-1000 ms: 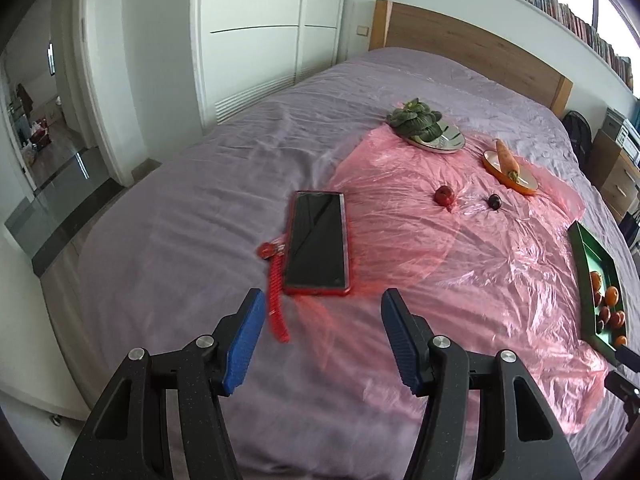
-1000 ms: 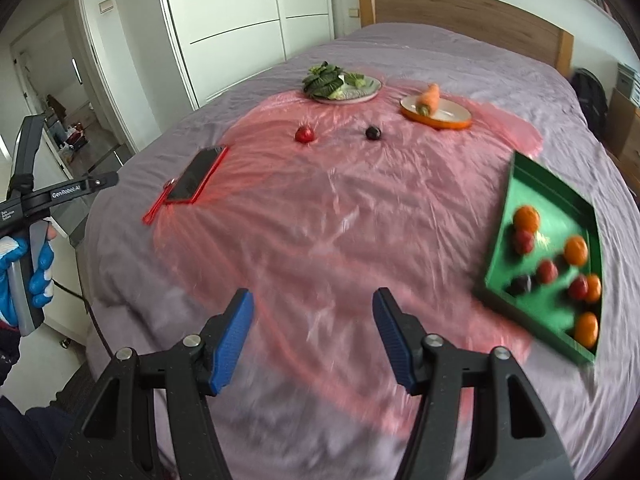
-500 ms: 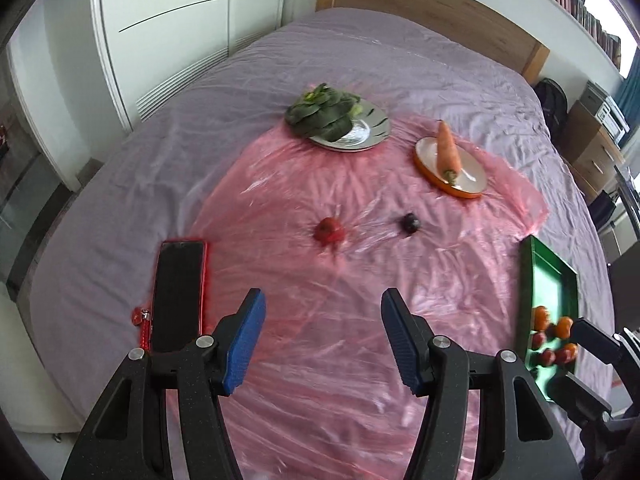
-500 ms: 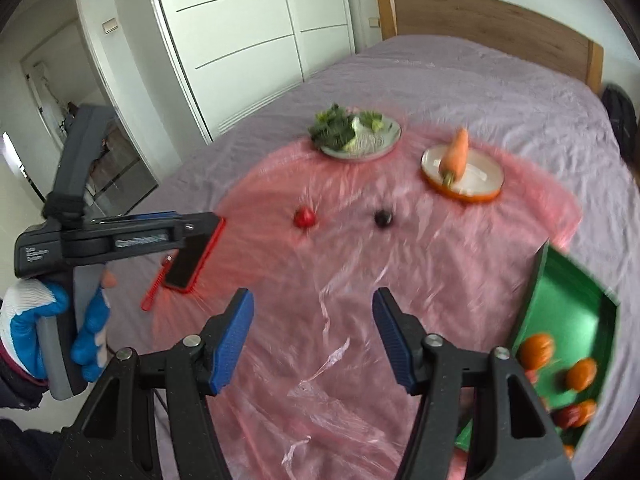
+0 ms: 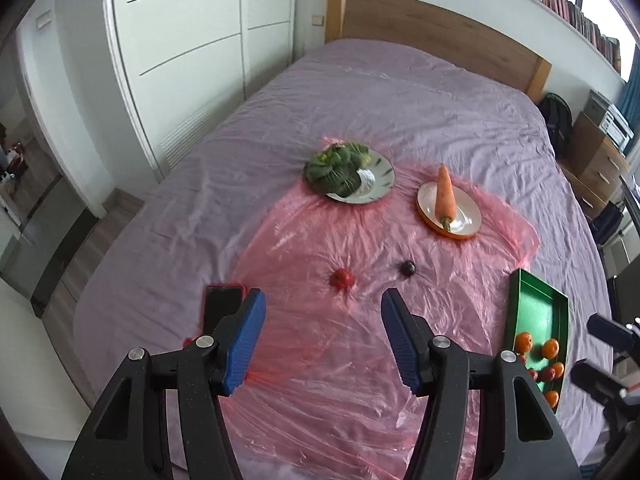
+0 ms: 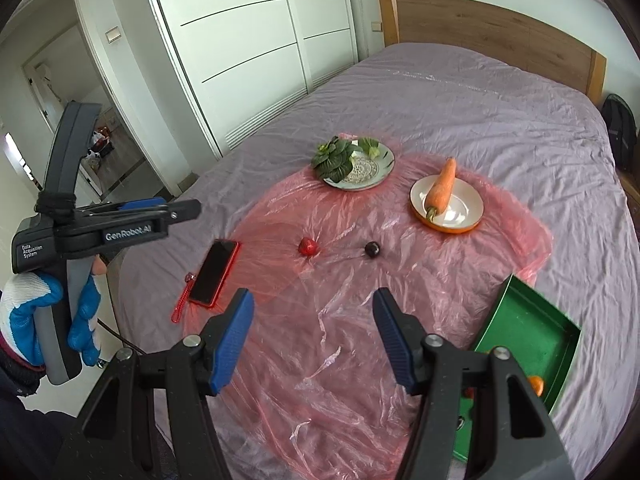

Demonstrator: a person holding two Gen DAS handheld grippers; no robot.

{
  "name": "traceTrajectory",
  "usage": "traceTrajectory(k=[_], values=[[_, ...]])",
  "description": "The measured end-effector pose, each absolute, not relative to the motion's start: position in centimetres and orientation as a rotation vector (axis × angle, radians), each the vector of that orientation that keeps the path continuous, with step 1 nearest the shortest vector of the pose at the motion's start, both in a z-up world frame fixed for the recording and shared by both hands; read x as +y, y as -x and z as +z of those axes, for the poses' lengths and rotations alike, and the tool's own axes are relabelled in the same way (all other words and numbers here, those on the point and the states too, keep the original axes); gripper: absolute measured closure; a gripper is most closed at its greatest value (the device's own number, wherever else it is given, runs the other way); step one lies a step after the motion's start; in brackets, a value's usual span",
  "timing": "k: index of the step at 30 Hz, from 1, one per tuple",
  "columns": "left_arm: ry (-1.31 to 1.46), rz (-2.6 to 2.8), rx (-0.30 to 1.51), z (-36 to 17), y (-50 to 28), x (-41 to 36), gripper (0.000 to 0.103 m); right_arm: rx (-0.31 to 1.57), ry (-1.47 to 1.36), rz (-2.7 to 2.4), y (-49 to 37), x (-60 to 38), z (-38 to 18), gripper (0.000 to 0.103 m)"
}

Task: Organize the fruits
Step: 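Lift both grippers away from the tray toward the remaining apple and plum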

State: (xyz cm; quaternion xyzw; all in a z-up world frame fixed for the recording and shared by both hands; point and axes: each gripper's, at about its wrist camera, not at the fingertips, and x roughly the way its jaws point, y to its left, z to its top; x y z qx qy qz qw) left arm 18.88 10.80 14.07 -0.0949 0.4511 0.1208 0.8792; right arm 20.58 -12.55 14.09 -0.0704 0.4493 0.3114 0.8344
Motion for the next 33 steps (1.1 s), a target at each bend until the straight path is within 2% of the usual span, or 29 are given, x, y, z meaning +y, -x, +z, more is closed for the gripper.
traceTrajectory(k=[7,18,25,33], values=[[0.211,0.385,0.929,13.4,-17.6,14.1,0.049,0.899,0.121,0.662,-21.1,-12.5,15.4,0.000],[0.185,0.559,1.010,9.3,-15.6,18.2,0.049,0.983,0.072,0.721,-21.8,-11.5,10.4,0.000],[0.112,0.495,1.091,4.2,-17.6,16.8,0.049,1.018,0.078,0.696,-24.0,-11.0,6.0,0.000],[0.075,0.330,1.109,-1.9,-24.0,12.3,0.049,1.045,0.071,0.623,-28.5,-10.2,0.5,0.000]])
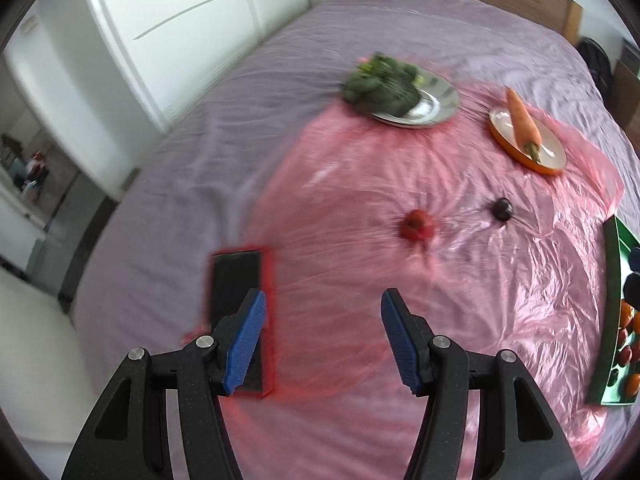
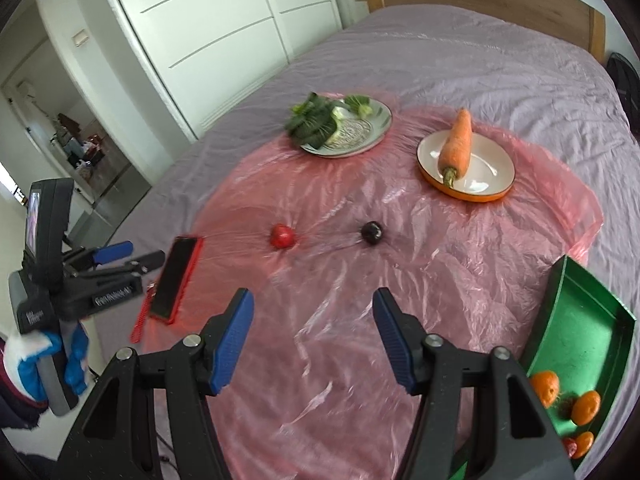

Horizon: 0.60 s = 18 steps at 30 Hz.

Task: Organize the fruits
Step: 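Lift both grippers away from the tray toward the remaining apple and plum, then grasp the red apple with the left gripper while the right gripper grasps the dark plum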

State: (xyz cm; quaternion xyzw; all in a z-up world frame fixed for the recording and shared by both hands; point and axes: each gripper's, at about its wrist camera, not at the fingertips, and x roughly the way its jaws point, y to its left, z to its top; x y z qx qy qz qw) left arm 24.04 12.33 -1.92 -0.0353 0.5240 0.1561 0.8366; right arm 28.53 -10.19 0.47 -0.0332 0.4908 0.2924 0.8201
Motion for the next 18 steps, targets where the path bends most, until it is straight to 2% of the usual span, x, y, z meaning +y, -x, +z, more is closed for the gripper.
traceTrajectory(k=[9,18], values=[[-0.004,0.236,1.117,-5.5,-28.8,9.6,0.049,1.068,0.073,0.563,-31.9,-9.0,-5.0,0.000],[-0.034,0.193,1.117,-7.1,-30.7,9.5,0.049,1.058,0.083,0.523,-33.8,-8.3,-6.9,0.000]])
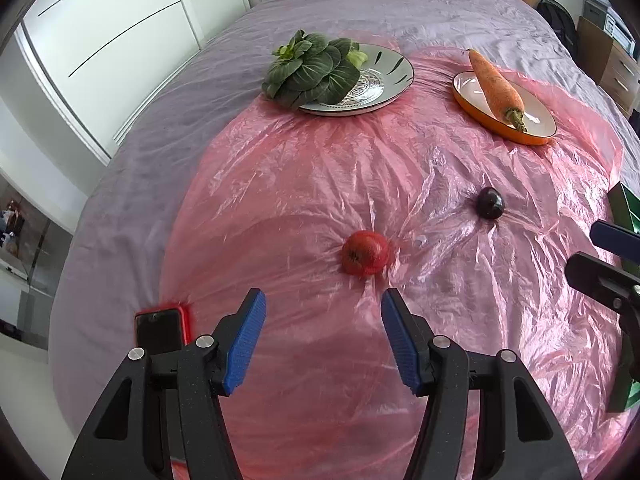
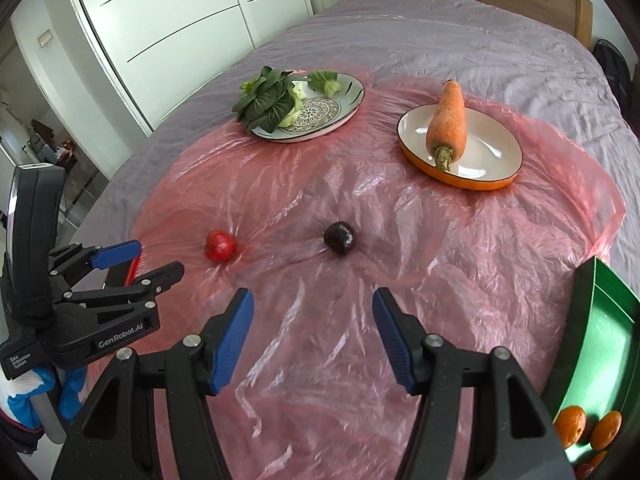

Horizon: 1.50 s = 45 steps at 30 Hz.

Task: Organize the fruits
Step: 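Grasp the red apple with the left gripper while the right gripper grasps the dark plum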

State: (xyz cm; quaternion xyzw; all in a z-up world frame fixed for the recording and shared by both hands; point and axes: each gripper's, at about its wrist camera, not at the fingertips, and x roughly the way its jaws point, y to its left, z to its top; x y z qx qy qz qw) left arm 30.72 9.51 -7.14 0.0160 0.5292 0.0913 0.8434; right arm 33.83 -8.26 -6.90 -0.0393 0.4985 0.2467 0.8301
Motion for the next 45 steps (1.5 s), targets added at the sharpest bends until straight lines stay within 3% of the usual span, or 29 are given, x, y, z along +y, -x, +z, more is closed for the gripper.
traceTrajectory(k=[20,23,36,41,45], values=[[0.056,0.136,1.112,-8.5,-33.1,10.2,0.049,1.034,0.108,0.519,-37.0,-5.8,-8.9,0.000],[0.100,0.123,1.106,-8.6,-33.2,10.7,0.049,1.037,0.116,0.513,-37.5,-5.6,-9.3,0.011],[0.178,0.046,1.102,-9.9,-33.6,11.4,0.049,1.056,0.126,0.501,-38.8,-5.7,-11.6,0.012],[0.176,0.033,1.117,-10.8,-34.3,11.2,0.057,1.065,0.121,0.490,-39.7,-6.1,-12.3,0.012],[0.176,0.021,1.132,-11.5,-34.8,11.2,0.066,1.075,0.115,0.500,-40.7,-5.9,-12.9,0.024]])
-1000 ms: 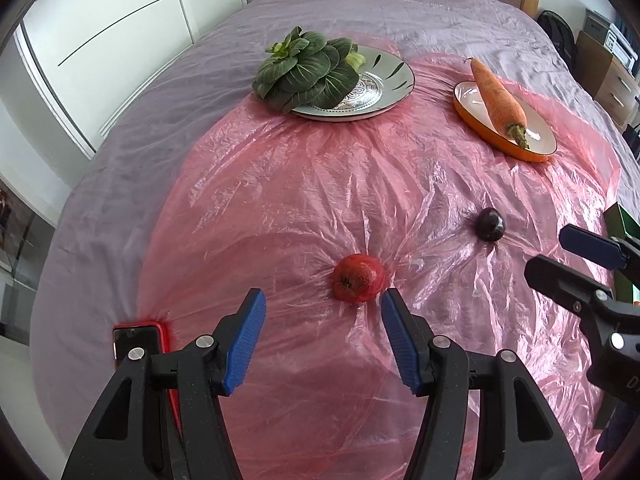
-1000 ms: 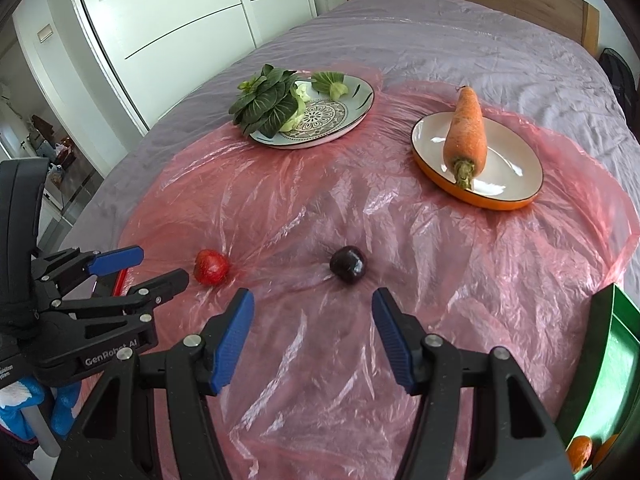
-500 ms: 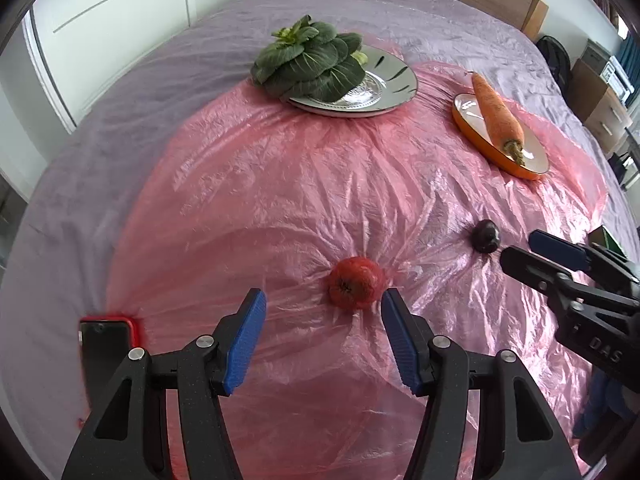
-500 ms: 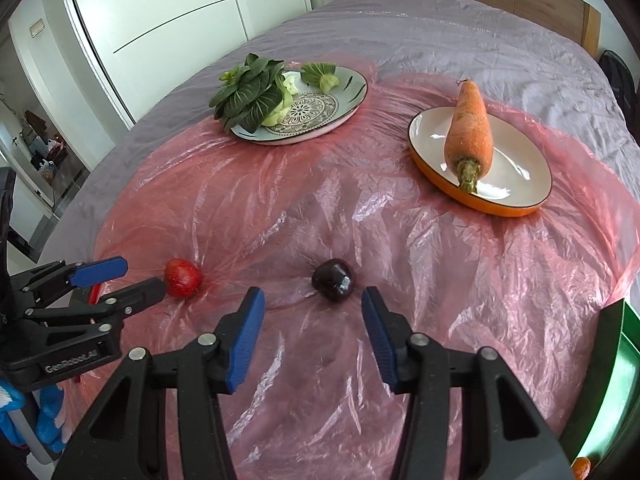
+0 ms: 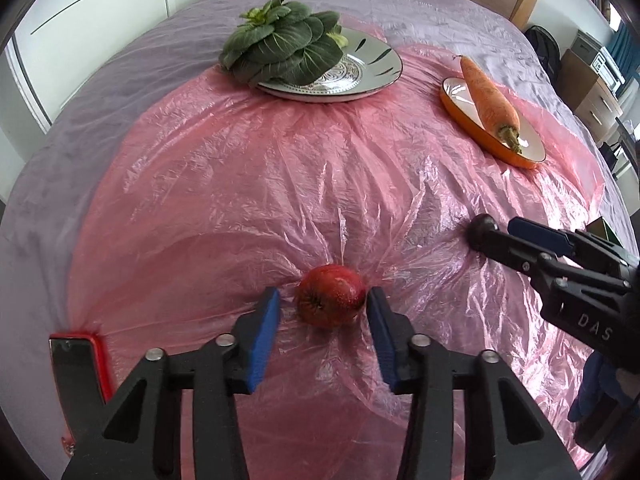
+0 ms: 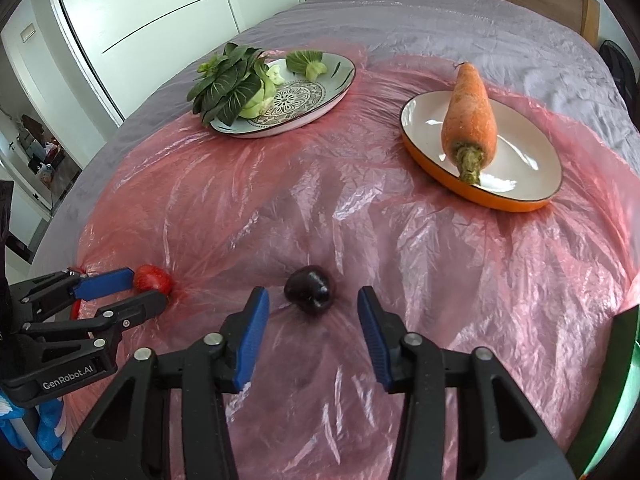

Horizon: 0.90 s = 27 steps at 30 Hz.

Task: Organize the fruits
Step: 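Grasp the red apple with the left gripper while the right gripper grasps the dark plum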

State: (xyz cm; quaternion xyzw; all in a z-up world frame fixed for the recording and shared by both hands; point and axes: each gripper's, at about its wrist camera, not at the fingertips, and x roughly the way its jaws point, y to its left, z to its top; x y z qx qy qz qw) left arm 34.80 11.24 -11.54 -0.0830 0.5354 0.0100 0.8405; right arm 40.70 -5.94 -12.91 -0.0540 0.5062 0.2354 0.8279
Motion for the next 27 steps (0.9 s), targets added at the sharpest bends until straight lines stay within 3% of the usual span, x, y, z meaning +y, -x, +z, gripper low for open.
traceTrajectory(k=[5,10,15,18,27], values=[[0.151,0.013,1.131,-11.9,-35.1,10.8,0.070,1.092,0.134,0.513,-41.5,-5.3,-13.8,0.031],[0.135,0.007,1.135,-12.4,-35.6,10.7,0.073,1.113,0.160,0.531,-42.0,-4.7,-14.8,0.048],[0.137,-0.008,1.129,-12.6,-35.5,10.9,0.074,1.129,0.169,0.548,-42.4,-4.6,-15.7,0.050],[0.134,-0.019,1.122,-12.4,-35.3,11.0,0.074,1.138,0.129,0.558,-42.7,-5.1,-15.8,0.061],[0.127,-0.030,1.106,-11.5,-34.8,10.8,0.074,1.150,0.105,0.572,-42.8,-5.5,-15.4,0.066]])
